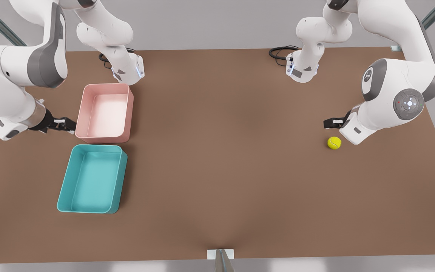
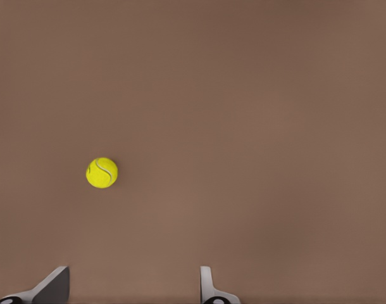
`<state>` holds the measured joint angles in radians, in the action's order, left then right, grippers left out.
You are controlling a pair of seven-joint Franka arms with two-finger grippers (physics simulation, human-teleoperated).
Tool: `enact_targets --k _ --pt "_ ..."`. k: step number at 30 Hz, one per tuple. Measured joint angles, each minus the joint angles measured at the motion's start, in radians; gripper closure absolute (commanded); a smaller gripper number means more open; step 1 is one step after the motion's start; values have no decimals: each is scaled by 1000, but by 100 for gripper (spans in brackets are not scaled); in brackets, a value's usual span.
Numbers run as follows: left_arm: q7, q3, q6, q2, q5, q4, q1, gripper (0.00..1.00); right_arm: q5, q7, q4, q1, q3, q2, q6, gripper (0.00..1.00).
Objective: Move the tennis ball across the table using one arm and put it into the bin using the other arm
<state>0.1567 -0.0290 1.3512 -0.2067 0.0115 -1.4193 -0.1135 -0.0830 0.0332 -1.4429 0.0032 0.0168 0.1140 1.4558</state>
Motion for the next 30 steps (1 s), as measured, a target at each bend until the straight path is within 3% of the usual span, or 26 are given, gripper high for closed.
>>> enact_targets --k 1,2,3,4,13,17,24,30 --pt "1 1 -1 0 0 1 0 0 0 4 -3 -1 0 -3 0 0" --pt "2 1 -3 0 1 2 1 12 0 8 -5 -2 0 -5 0 0" --pt "2 1 -6 0 0 0 1 73 1 12 -6 -3 0 -6 -1 0" --pt "-2 8 -6 -5 -1 -15 -2 79 3 16 -7 -2 0 -6 -1 0" --pt "-492 185 422 -75 -32 -446 95 79 47 30 29 18 -15 24 -34 0" --pt "-788 244 583 -101 -43 -522 116 79 55 31 41 9 -21 32 -39 0" --pt "-1249 253 851 -153 -109 -669 184 79 69 32 90 33 -12 92 -43 0" --pt "-1459 253 966 -162 -141 -747 160 79 70 33 91 31 -12 93 -44 0"
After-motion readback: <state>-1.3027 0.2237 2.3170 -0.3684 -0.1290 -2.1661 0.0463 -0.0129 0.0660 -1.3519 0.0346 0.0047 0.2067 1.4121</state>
